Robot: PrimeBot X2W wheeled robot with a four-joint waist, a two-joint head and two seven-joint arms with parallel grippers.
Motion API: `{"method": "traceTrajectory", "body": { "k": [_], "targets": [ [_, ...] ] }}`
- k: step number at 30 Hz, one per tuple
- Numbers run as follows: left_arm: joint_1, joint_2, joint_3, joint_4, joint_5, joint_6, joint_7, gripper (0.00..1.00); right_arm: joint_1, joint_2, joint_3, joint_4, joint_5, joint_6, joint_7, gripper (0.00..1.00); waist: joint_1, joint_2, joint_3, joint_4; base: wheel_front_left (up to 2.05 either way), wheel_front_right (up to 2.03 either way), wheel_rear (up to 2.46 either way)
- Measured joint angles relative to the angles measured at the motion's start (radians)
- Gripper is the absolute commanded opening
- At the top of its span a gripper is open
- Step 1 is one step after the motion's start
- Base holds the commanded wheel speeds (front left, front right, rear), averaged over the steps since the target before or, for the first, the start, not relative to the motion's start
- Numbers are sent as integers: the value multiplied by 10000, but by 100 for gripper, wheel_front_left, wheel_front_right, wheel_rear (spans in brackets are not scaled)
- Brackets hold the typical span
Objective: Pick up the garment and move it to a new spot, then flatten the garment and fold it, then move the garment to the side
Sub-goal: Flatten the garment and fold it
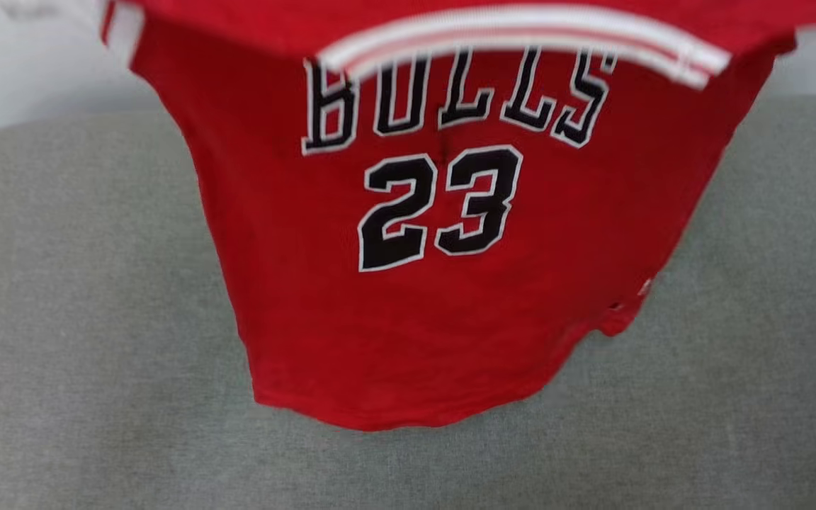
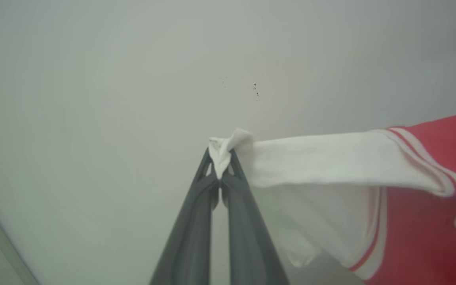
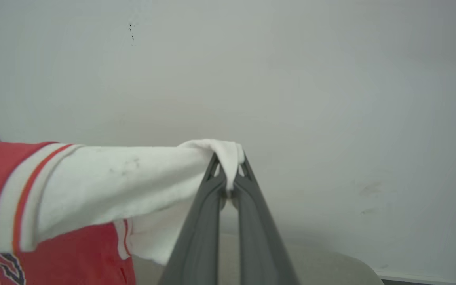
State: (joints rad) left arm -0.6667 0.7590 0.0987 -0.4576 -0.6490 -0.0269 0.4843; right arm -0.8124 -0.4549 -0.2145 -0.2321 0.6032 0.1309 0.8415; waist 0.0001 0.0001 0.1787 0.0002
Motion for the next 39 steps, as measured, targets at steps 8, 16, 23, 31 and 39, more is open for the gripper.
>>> {"method": "traceTrajectory", "body": {
  "k": [8, 16, 23, 31, 39],
  "targets": [
    [-3165, 219, -711, 2000, 21, -451, -169, 0, -2616, -123, 968, 1005, -631, 0, -259, 0, 0, 0, 1466, -129, 0, 0, 0],
    [-6417, -157, -1536, 4291, 581, -704, -1262, 0, -5339, 261, 1799, 2449, -1611, 0, -1586, 0, 2, 0, 3090, -238, 0, 0, 0],
    [-8043, -853, -1964, 6404, 1131, -790, -2961, 0, -7041, 514, 2516, 4163, -2654, 0, -3371, 0, 2, 0, 4234, -180, 0, 0, 0],
    [-7766, -1175, -2558, 8061, 1164, -924, -3998, 0, -6852, 855, 3062, 5683, -2905, 0, -4452, 0, 1, 0, 4848, -14, 0, 0, 0],
    [-5069, -1615, -3413, 8926, 1060, -995, -4880, 0, -4298, 284, 3871, 6362, -2508, 4, -4289, 0, 0, 0, 4289, 226, 0, 0, 0]
  ]
}}
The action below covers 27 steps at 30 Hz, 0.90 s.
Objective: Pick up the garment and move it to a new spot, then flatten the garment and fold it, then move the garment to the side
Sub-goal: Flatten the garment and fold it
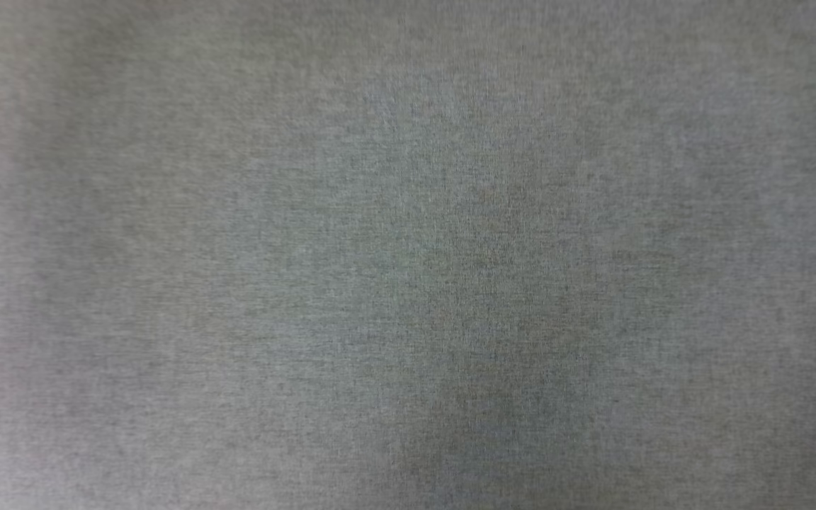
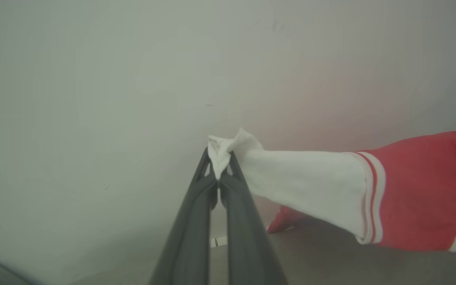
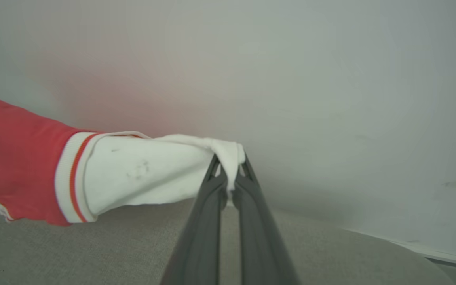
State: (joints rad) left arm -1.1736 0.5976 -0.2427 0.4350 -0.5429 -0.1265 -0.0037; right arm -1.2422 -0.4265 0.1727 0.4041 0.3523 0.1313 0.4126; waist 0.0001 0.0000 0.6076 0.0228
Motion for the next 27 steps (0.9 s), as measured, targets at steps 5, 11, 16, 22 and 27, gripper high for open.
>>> {"method": "traceTrajectory", "body": {
  "k": [5, 11, 16, 22, 27],
  "targets": [
    [2134, 98, -692, 109, 58, -15, 52, 0, 1710, -360, 201, 161, 589, 0, 336, 0, 0, 0, -701, 72, 0, 0, 0],
    [4762, 247, -1267, -182, -19, 10, 288, 0, 4091, -493, -65, 161, 1595, 0, 1068, 0, -1, 0, -1747, 106, 0, 0, 0],
    [6792, 568, -1379, -932, -408, 307, 851, 0, 5856, -802, -343, -326, 1896, 4, 1434, 0, -2, 0, -2645, 82, 0, 0, 0],
    [8585, 1068, -1179, -1954, -1193, 472, 1450, 0, 7868, -1012, -1051, -1012, 2405, 6, 2458, 0, -3, 0, -3557, 23, 0, 0, 0],
    [10213, 1486, -1120, -2941, -1812, 773, 2173, 0, 9448, -819, -1664, -1896, 2897, 4, 3542, 0, -4, 0, -4157, -50, 0, 0, 0]
  ]
}}
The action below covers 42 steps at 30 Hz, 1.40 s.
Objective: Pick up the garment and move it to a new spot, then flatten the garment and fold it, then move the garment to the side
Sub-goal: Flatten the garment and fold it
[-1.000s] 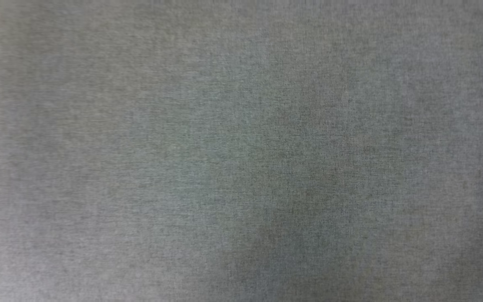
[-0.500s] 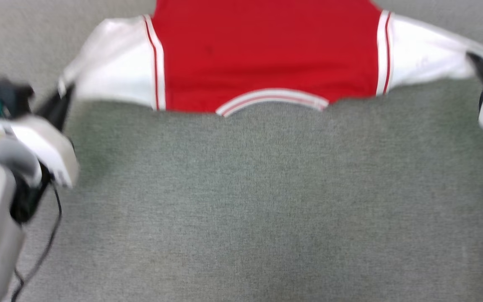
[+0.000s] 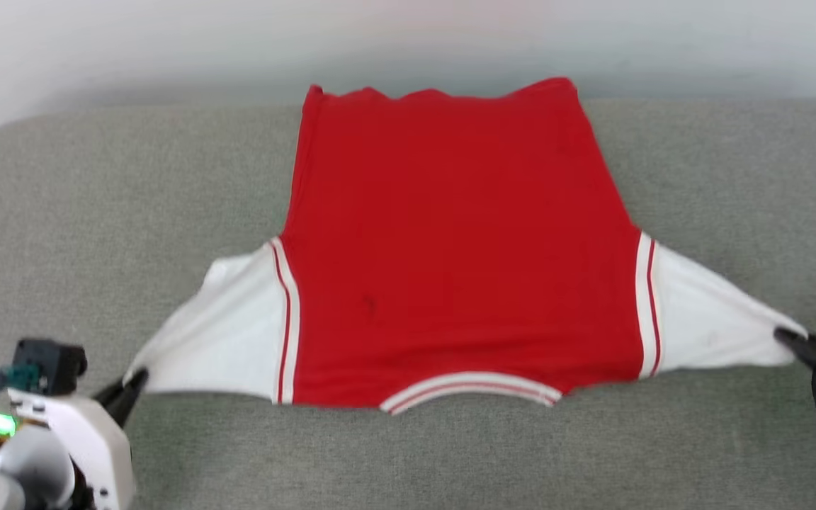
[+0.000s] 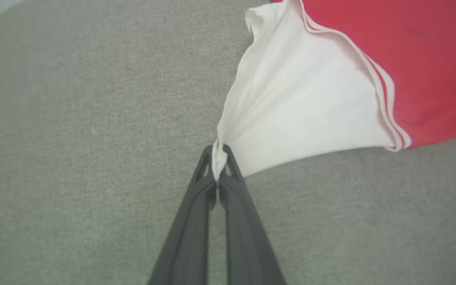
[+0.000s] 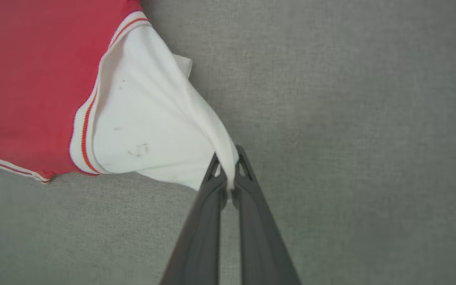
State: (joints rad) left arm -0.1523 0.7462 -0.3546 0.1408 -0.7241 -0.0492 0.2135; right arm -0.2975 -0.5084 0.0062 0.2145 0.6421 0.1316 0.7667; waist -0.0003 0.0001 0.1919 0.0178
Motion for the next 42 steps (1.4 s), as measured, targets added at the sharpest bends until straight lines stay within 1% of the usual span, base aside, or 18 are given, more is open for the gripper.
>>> {"method": "traceTrajectory", "body": {
  "k": [4, 9, 11, 15, 19, 20, 21, 25, 31, 33, 37, 42],
  "targets": [
    [1234, 328, 59, -849, -399, 376, 500, 0, 1205, 107, -504, -1001, 2, 0, 744, 0, 0, 0, -327, -111, 0, 0, 0],
    [2573, 656, 173, -1710, -796, 890, 871, 0, 2717, 458, -1172, -2067, -96, 0, 1864, 0, 0, 0, -532, -198, 0, 0, 0],
    [3061, 851, 180, -1965, -819, 1028, 986, 0, 3266, 650, -1381, -2445, -173, -2, 2251, 0, 0, 0, -578, -223, 0, 0, 0],
    [3676, 907, 159, -2353, -1035, 1197, 1124, 0, 4186, 886, -1678, -2959, -430, -2, 2917, 0, 0, 0, -641, -243, 0, 0, 0],
    [3852, 759, 23, -2546, -1233, 1183, 1195, 0, 4428, 1037, -1747, -3227, -570, -4, 2989, 0, 0, 0, -611, -245, 0, 0, 0],
    [3852, 663, 38, -2652, -1356, 1179, 1193, 0, 4430, 1034, -1733, -3281, -571, -4, 2993, 27, 1, 0, -591, -236, 0, 0, 0],
    [3847, 608, 56, -2755, -1427, 1143, 1191, 0, 4431, 1003, -1703, -3348, -608, -4, 2987, 100, 1, 0, -566, -214, 0, 0, 0],
    [3780, 640, 96, -3237, -1609, 1074, 1315, 0, 4309, 974, -1797, -3427, -405, -6, 3141, 100, 1, 0, -405, -98, 0, 0, 0],
    [3541, 608, -73, -4172, -1710, 932, 1590, 0, 2917, 909, -1912, -3808, -48, -6, 3164, 100, 2, 0, 10, 276, 0, 0, 0],
    [3460, 654, -148, -4506, -1649, 930, 1718, 0, 2290, 909, -2010, -3896, -69, -8, 3281, 100, 3, 0, 219, 435, 0, 0, 0],
    [3259, 805, -324, -5233, -1402, 932, 2008, 0, 782, 826, -1856, -4042, -278, -6, 3818, 100, 4, 0, 726, 818, 0, 0, 0],
    [2828, 721, -627, -6054, -1034, 917, 2226, 0, -1382, 790, -1613, -3649, -798, -6, 4548, 100, 5, 0, 1490, 1386, 0, 0, 0]
  ]
}}
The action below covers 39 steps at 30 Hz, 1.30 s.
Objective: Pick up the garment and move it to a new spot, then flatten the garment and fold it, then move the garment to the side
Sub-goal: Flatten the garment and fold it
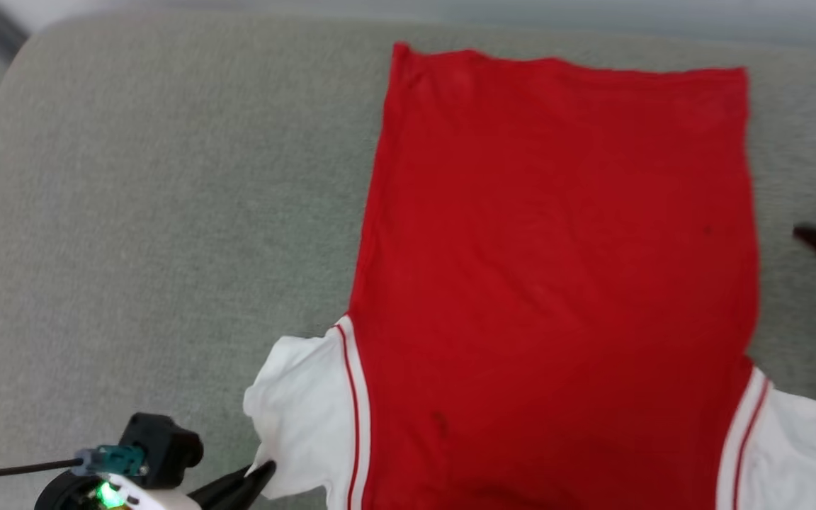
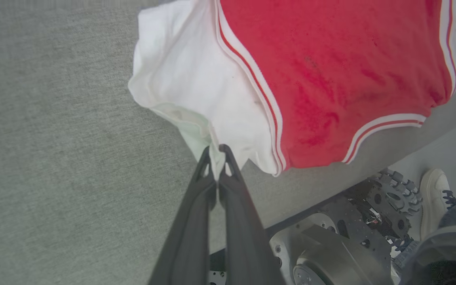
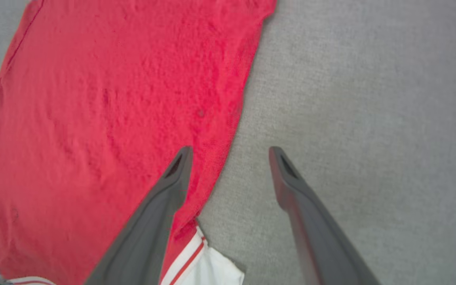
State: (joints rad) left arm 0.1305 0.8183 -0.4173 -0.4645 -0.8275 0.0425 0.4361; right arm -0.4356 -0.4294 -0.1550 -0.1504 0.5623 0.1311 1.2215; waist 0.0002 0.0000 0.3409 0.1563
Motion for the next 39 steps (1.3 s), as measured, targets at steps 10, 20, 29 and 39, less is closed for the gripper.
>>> {"method": "traceTrajectory", "body": {
  "k": [10, 20, 29, 39],
  "targets": [
    [-918, -360, -671, -1011, 878, -378, 61, 0, -3786, 52, -364, 1944, -2631, -2, 2219, 100, 1, 0, 1602, 1360, 0, 0, 0],
    [-1550, -1108, -1315, -1164, 928, -825, 17, 0, -5026, -533, -963, 2986, -4449, -2, 2844, 100, 1, 0, 2723, 2720, 0, 0, 0],
    [-1820, -1319, -1469, -671, 1041, -1041, -259, 0, -5149, -497, -1258, 2943, -4753, -2, 2941, 0, -1, 0, 3111, 3228, 0, 0, 0],
    [-1934, -1289, -1467, -165, 1195, -1055, -453, 0, -4371, -385, -1287, 2934, -4433, -2, 2556, 0, -1, 0, 2657, 2956, 0, 0, 0]
  ]
}}
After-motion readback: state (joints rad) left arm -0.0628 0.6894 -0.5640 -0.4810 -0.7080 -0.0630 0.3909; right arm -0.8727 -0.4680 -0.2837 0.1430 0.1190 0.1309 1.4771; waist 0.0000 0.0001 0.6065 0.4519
